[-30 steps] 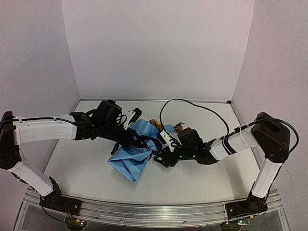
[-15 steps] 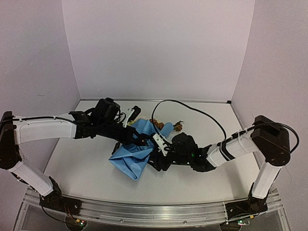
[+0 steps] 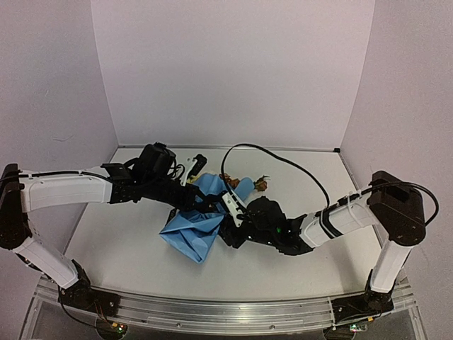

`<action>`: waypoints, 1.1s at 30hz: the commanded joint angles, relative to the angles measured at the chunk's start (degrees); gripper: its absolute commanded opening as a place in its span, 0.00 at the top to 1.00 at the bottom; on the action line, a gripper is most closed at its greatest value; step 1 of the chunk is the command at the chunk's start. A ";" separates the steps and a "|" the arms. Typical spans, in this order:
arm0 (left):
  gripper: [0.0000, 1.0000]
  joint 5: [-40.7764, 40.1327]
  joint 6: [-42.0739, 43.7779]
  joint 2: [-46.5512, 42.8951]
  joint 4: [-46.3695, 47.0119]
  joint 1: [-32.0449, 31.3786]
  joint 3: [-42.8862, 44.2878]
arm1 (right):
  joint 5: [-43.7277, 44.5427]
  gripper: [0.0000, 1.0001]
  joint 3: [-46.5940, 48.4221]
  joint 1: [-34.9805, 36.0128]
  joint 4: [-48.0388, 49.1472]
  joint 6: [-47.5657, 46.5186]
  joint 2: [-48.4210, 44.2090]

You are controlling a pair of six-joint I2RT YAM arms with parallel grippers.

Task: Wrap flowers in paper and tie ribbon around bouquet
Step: Tie the half-tied ribbon around the folded bouquet.

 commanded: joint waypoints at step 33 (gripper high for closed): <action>0.48 -6.36 -11.41 -4.10 11.58 0.70 -15.81 | -3.77 1.00 -0.73 0.39 -34.65 4.08 -6.95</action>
